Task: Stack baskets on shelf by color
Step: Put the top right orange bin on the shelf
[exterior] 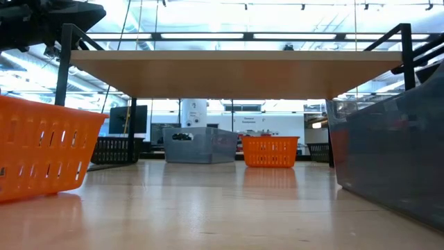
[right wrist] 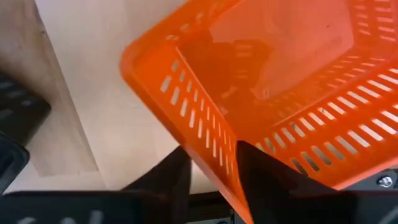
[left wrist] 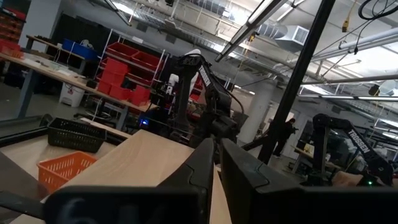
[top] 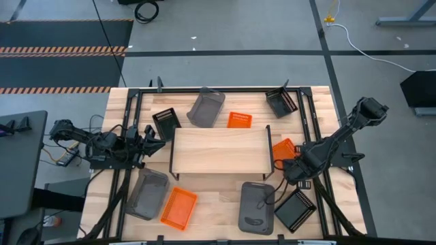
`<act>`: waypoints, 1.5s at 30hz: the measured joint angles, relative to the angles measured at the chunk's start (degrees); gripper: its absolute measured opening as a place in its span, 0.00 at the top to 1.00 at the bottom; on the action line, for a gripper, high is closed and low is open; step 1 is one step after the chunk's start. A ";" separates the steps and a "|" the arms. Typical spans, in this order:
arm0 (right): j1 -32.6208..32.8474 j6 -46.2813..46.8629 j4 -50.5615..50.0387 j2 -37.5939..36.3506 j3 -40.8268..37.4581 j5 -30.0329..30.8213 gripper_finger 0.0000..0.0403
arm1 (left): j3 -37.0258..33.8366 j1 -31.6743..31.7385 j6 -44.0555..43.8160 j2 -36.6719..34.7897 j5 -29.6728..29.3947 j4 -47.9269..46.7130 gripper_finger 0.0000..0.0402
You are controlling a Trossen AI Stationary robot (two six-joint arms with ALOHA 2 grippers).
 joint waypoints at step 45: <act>-12.01 0.73 -26.29 -1.42 44.73 15.96 0.96 | -0.01 0.02 0.10 0.01 -0.01 -0.14 0.91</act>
